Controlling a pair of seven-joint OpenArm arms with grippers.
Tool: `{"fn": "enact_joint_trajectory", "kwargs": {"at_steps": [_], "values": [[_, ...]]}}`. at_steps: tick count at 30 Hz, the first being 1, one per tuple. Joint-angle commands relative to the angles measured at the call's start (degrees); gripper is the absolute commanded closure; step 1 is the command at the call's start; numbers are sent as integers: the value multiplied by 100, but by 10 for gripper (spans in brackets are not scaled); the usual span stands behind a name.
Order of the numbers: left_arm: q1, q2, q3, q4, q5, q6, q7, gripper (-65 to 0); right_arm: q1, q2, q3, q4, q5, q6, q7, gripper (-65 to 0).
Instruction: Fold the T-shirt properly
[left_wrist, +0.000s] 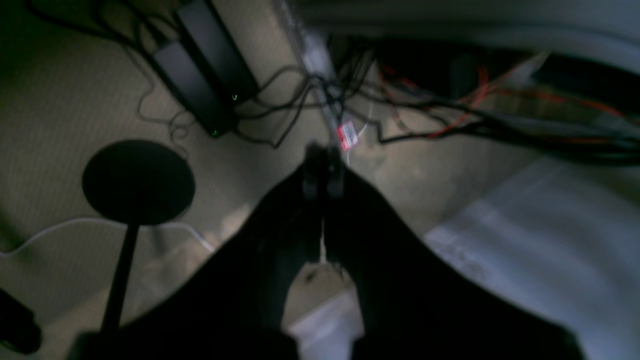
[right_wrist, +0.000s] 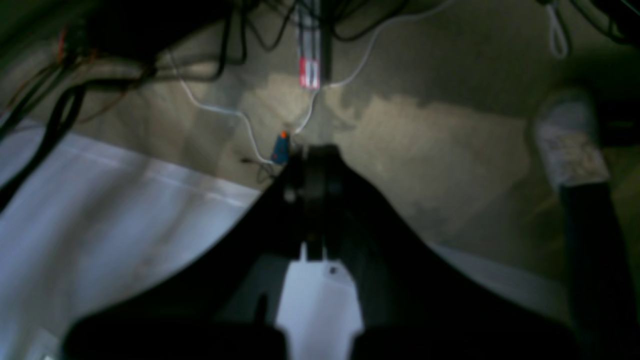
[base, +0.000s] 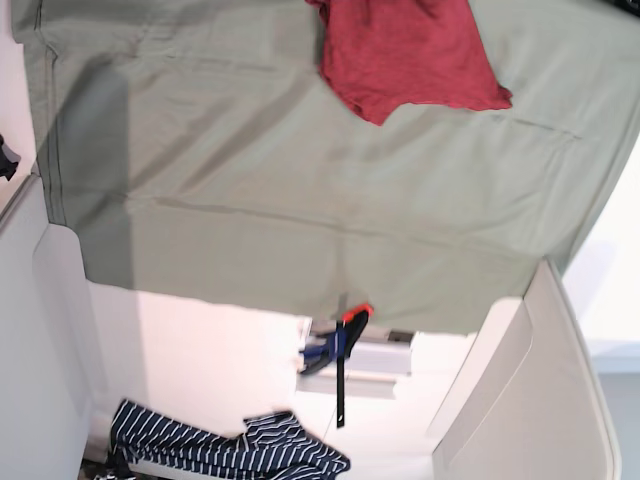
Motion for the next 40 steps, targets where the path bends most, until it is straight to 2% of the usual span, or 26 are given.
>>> {"fn": "enact_joint_trajectory", "kwargs": {"at_steps": [1,8,11,19,23,25,29,40], "values": [[-61,-20,-22,-90,55,-60,-133,0,118,48,-48,-197,11,-20,9,0],[-608,236,-22,-1145,509,-60,-789,0,933,-404,-101,-1314,-487,-103,546,0],[-778,299,-22,-1456,509,-60,-1097,0,1071,-686,-101,-1394,-796,-153,767,0],[-1093,352,-22,-1731,505,-60,-1318,0,1137,-1325,-98,-1394,-1869,-487,1515,0],[-1091,369,-20,-1735,507,-60,-1300,0,1137,-1423,-98,-1392,-2041,-487,1532,0],[-1091,376,-20,-1768,505,-60,-1121,0,1139,-1427,-94,-1392,-2039,-487,1532,0],[-1091,369,-20,-1939,516,109,-916,0,1137,-1425,-90,-1392,-2087,-487,1537,0],[-1056,424,-20,-2050,525,105,-920,0,1172,-1425,-90,-1388,-2168,-481,1709,0]]}}
